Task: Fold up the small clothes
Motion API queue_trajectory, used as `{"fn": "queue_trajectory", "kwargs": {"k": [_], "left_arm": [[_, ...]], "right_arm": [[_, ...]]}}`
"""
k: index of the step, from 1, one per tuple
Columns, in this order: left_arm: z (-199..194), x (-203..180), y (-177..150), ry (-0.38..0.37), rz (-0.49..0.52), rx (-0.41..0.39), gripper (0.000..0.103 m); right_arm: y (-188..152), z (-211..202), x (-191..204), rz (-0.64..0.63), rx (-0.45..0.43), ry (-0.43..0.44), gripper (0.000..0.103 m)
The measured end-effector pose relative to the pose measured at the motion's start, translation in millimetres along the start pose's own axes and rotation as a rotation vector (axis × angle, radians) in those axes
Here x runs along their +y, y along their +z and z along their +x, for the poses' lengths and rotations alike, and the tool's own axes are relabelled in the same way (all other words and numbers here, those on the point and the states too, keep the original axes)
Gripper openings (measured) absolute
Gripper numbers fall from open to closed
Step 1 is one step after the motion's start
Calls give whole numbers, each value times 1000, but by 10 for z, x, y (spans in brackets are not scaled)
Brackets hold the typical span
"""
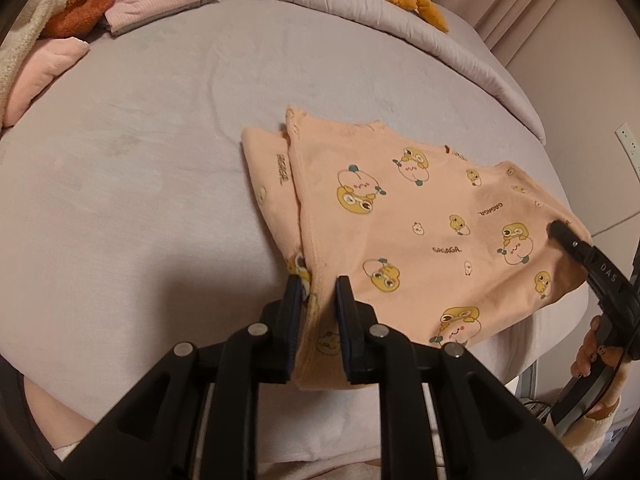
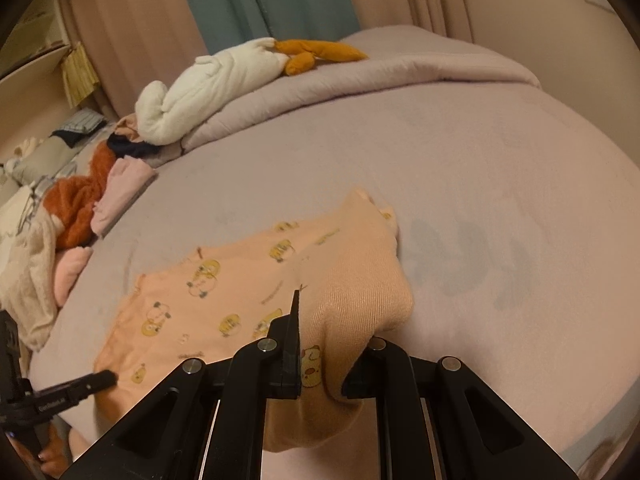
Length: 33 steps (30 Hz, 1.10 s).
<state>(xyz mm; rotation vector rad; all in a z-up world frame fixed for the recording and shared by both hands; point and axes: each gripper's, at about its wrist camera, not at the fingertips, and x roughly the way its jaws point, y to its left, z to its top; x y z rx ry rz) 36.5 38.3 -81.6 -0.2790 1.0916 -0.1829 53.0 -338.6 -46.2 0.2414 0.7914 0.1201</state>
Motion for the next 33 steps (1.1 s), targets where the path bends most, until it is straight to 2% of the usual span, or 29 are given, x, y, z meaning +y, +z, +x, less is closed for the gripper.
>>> {"fn": "queue_trajectory", "kwargs": {"k": [8, 16, 20, 26, 33], "left_arm": [[-235, 215, 1, 47, -41, -78, 19], [-319, 409, -13, 66, -90, -85, 19], [-313, 477, -9, 72, -108, -79, 19], [-311, 492, -17, 73, -119, -71, 20], [-276, 479, -17, 65, -118, -57, 20]], "right_arm": [[94, -62, 356, -104, -40, 64, 14], [90, -38, 794, -236, -30, 153, 14], [3, 34, 980, -299, 8, 200, 14], [-209, 243, 1249, -374, 108, 256, 14], [-453, 493, 1384, -419, 229, 261, 14]]}}
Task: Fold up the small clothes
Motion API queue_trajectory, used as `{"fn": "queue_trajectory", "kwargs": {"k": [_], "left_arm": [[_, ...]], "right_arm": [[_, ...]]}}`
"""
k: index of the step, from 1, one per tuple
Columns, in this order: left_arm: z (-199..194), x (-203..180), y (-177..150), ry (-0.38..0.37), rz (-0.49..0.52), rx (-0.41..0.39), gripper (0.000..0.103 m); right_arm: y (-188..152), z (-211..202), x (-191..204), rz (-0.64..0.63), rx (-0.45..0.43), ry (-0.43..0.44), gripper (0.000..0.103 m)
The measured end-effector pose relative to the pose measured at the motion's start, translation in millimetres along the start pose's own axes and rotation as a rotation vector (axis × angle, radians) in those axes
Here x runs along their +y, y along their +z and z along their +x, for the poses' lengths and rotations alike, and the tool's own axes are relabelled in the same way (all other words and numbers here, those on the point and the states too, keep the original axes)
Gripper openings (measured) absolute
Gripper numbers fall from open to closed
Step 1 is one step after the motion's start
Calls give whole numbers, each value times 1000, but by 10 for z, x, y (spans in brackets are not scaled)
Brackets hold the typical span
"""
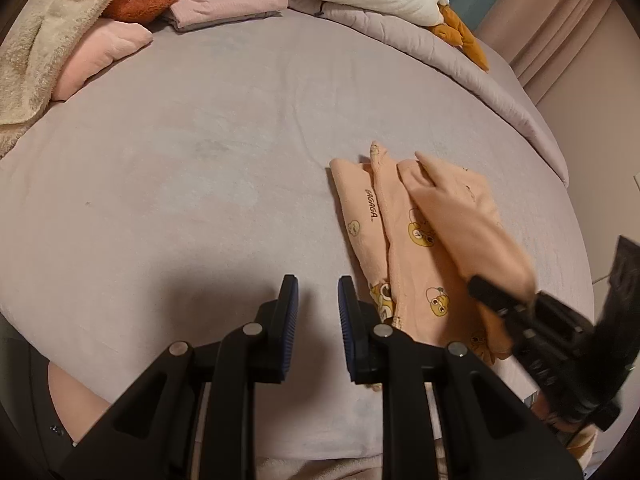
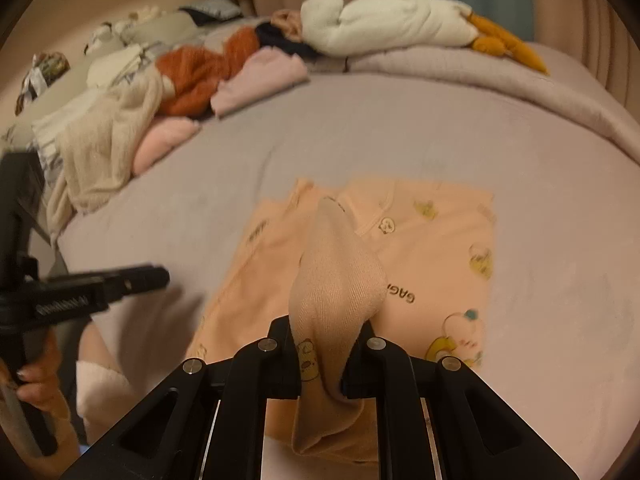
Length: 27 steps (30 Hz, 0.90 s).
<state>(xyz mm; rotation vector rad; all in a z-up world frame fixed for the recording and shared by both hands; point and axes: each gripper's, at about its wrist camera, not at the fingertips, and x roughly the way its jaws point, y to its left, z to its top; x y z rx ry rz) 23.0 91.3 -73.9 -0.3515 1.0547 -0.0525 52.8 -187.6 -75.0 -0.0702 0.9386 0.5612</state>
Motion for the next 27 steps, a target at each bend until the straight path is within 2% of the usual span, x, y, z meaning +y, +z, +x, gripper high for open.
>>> {"fn": "queue_trajectory", "kwargs": {"k": [6, 8, 9, 10, 12, 13, 14, 17, 19, 21, 27], "left_arm": [[-37, -55, 26, -18, 12, -7, 21], [-68, -87, 45, -29, 20, -14, 27], [-86, -105, 58, -38, 24, -18, 28], [-107, -128, 71, -50, 28, -23, 28], [-142, -184, 103, -76, 42, -31, 29], [-150, -212, 121, -89, 49, -32, 31], [-155, -248, 140, -104, 58, -30, 35], [-140, -372, 181, -149, 82, -20, 38], [-107, -455, 208, -173, 100, -5, 38], [-56, -541, 229, -201, 120, 16, 40], [215, -778, 272, -281, 150, 105, 50]], "right_arm": [[-56, 93, -21, 8, 48, 3, 15], [-53, 63, -19, 12, 50, 9, 17], [-52, 42, -17, 11, 53, 14, 22], [-51, 31, -14, 11, 55, 17, 34], [-59, -51, -16, 11, 35, 25, 49], [-70, -82, -23, 11, 28, 29, 52], [-76, -107, -29, 10, 25, 31, 52], [-81, -211, -77, 19, 4, 14, 54], [-103, -302, -159, 44, -17, -1, 62], [-119, -375, -238, 68, -35, -15, 66], [-191, -519, -481, 133, -62, -86, 66]]}}
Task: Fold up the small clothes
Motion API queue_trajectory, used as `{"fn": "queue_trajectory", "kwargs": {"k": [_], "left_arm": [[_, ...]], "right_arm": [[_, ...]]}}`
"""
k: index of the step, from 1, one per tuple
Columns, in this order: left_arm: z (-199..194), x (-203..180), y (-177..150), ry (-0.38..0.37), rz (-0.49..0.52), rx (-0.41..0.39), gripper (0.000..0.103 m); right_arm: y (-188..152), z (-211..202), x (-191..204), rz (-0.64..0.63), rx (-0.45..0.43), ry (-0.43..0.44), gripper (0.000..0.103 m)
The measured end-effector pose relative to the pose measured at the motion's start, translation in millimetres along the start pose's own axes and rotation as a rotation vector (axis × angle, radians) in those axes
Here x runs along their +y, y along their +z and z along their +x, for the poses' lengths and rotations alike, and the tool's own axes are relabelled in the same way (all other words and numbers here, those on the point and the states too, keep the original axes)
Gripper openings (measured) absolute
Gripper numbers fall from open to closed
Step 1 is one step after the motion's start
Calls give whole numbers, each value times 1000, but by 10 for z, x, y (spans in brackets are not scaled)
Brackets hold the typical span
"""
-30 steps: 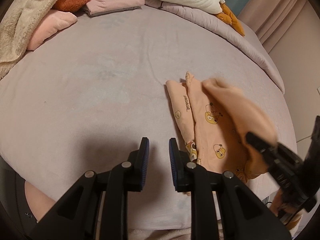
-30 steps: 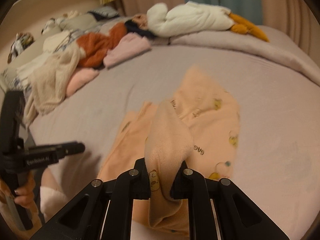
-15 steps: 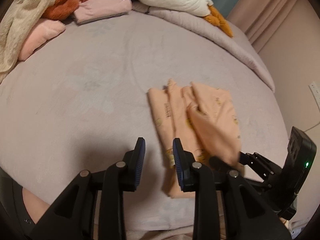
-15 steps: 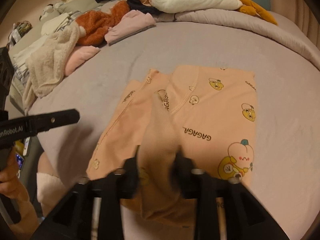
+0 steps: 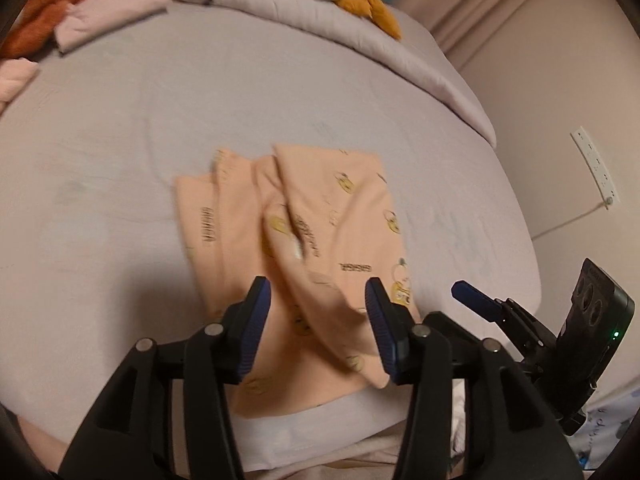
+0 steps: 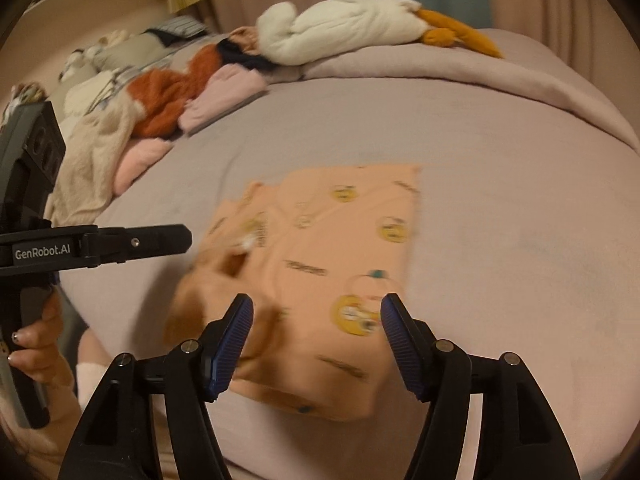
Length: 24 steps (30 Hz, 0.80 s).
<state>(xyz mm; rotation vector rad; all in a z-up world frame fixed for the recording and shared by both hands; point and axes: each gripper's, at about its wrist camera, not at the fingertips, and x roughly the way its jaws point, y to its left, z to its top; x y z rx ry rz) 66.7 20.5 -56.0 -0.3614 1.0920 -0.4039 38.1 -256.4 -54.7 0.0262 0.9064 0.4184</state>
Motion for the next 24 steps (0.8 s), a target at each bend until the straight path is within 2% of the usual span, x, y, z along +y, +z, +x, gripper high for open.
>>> {"fn": "queue_trajectory", "kwargs": {"k": [2, 5, 7, 10, 11, 12, 14, 16, 24], "left_arm": [[146, -34, 17, -6, 8, 37, 53], [392, -54, 24, 23, 7, 102, 53], [500, -65, 28, 9, 2, 131, 53], [669, -49, 66, -13, -18, 162, 51], [724, -36, 80, 2, -25, 165, 46], [763, -29, 92, 20, -26, 161, 41], [809, -18, 100, 34, -31, 148, 23], [773, -22, 99, 28, -28, 118, 13], [348, -241, 57, 51, 74, 4, 11]], "right_arm": [[-13, -8, -94, 31, 0, -17, 66], [-44, 0, -209, 75, 11, -44, 66], [-66, 19, -262, 96, 18, -53, 66], [-91, 52, -307, 115, 28, -57, 66], [-93, 69, -317, 119, 31, -57, 66], [-98, 87, -327, 124, 36, -58, 66], [-109, 125, -340, 133, 45, -59, 66], [-112, 175, -346, 144, 55, -58, 66], [-134, 168, -387, 159, 62, -55, 66]]}}
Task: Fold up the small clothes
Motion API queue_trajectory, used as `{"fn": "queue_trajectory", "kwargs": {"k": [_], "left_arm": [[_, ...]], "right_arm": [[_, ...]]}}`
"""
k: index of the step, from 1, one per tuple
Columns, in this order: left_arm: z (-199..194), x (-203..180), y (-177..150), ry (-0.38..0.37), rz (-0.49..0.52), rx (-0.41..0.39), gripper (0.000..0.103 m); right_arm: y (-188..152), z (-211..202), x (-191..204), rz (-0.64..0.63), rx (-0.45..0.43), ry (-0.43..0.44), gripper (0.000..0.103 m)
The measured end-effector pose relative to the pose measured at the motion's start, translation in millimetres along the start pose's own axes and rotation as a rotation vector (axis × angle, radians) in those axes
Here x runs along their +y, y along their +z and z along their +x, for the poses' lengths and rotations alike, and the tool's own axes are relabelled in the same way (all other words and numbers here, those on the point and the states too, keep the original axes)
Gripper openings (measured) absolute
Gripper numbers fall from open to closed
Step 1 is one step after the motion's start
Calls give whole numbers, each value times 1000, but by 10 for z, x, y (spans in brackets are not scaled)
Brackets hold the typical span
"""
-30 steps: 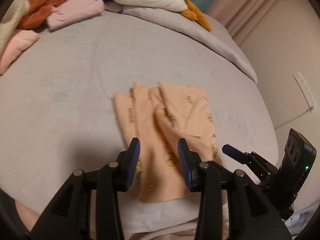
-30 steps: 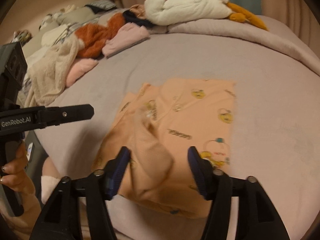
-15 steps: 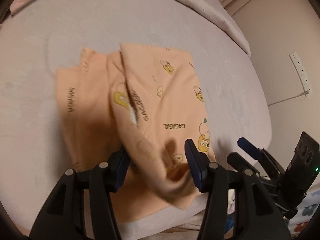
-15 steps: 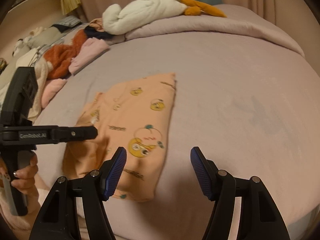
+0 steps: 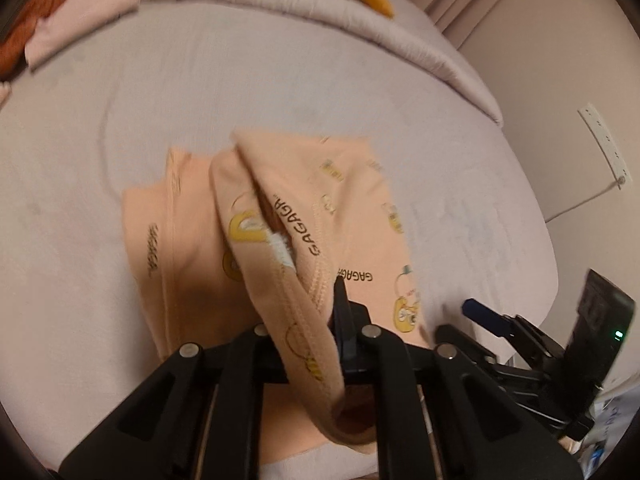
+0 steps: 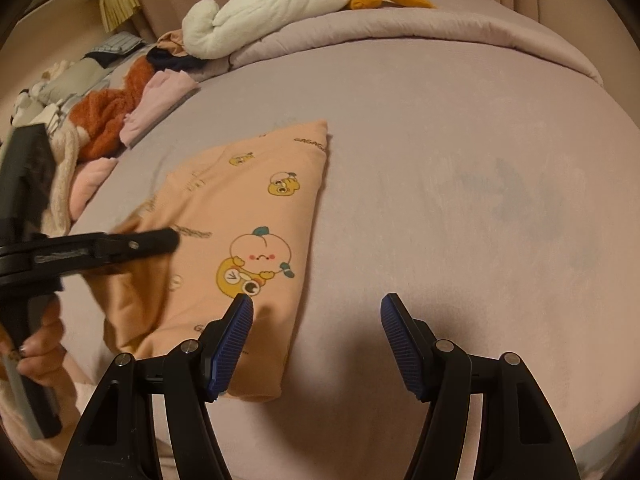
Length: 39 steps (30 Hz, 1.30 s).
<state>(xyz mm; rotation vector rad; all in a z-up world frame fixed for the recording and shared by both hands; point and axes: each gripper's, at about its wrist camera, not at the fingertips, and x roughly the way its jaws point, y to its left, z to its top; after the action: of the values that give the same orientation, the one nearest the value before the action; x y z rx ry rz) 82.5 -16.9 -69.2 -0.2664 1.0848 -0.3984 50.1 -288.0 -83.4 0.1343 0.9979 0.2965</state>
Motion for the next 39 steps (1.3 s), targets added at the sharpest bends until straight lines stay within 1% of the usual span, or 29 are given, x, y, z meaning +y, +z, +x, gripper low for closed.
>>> {"fn": "queue_trajectory", "kwargs": {"k": [5, 8, 14, 17, 20, 23, 27, 31, 33, 35, 36, 37, 39], "left_arm": [[-279, -87, -15, 17, 52, -73, 11], [-352, -61, -23, 38, 61, -86, 11], [-358, 143, -112, 56, 28, -66, 12], [-283, 263, -193, 73, 4, -28, 12], [-145, 384, -275, 108, -20, 17, 13], [-23, 478, -356, 130, -47, 48, 17], [-14, 564, -401, 99, -96, 36, 19], [-119, 540, -359, 83, -108, 31, 18], [-201, 532, -345, 94, -102, 11, 27], [-317, 526, -344, 116, -88, -29, 53], [-366, 524, -347, 113, -80, -49, 57], [-386, 537, -354, 107, -75, -57, 59], [-381, 562, -371, 90, -73, -50, 64]], "right_arm": [[24, -12, 21, -12, -14, 8, 66], [8, -31, 25, -19, -18, 11, 66], [25, 4, 90, -41, -12, 23, 66], [27, 29, 117, -49, -4, 27, 66], [27, 58, 143, -54, 5, 32, 66], [26, 89, 156, -55, 16, 35, 66], [23, 107, 168, -54, 25, 37, 66], [29, 94, 165, -52, 27, 35, 66], [38, 83, 168, -51, 24, 34, 66], [48, 82, 174, -51, 20, 33, 66], [54, 82, 177, -50, 19, 34, 68], [58, 80, 176, -48, 17, 36, 73], [60, 91, 185, -42, 13, 46, 78]]}}
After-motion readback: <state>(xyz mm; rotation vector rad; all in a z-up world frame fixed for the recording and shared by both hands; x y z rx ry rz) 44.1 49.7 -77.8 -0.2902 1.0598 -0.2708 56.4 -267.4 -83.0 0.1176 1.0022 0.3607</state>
